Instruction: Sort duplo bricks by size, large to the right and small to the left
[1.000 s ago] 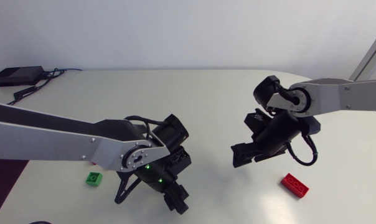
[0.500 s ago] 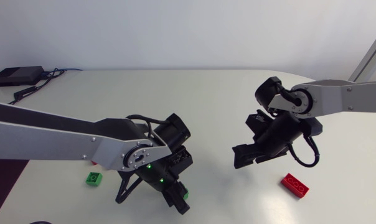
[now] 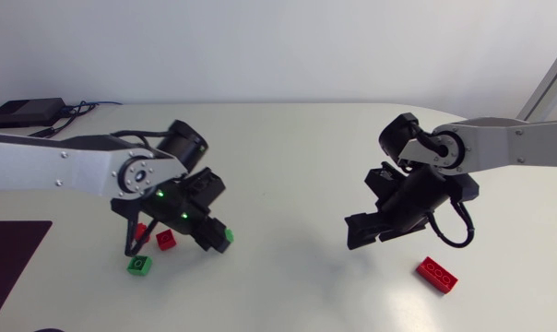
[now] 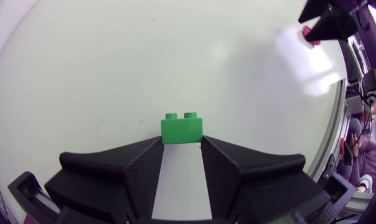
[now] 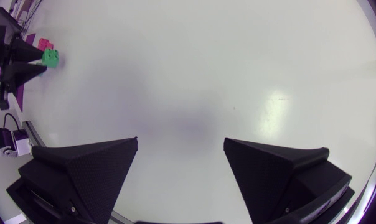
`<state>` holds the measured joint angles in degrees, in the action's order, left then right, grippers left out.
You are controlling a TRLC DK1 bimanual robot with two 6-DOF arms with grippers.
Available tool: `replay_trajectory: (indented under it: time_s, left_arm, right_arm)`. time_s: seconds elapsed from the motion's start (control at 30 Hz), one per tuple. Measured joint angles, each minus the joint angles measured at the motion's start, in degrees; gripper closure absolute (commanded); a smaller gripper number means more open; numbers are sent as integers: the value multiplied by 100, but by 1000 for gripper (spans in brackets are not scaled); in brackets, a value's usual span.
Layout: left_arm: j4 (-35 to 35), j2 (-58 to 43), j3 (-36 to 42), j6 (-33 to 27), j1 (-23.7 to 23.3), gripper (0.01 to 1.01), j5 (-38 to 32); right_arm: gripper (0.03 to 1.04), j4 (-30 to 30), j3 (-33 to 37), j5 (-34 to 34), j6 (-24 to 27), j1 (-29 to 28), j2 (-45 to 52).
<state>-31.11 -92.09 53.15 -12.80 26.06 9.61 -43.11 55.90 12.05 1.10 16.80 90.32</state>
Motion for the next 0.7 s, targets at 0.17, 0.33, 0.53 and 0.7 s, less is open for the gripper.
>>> replay_trajectory:
  time_s: [0.17, 0.33, 0.53, 0.7]
  left_arm:
    - [2, 26, 48, -321, -1049, 779, -24]
    - [96, -129, 94, -538, -1602, 780, -50]
    - [212, -509, 120, -584, -1687, 779, -85]
    - [446, -758, 120, -579, -1698, 766, -85]
  right_arm:
    - [66, 0, -4, 0, 0, 2, -76]
    - [67, -2, -79, 0, 0, 7, -160]
    - [67, -2, -81, 0, 0, 9, -251]
    - [66, 0, -116, 0, 0, 9, -286]
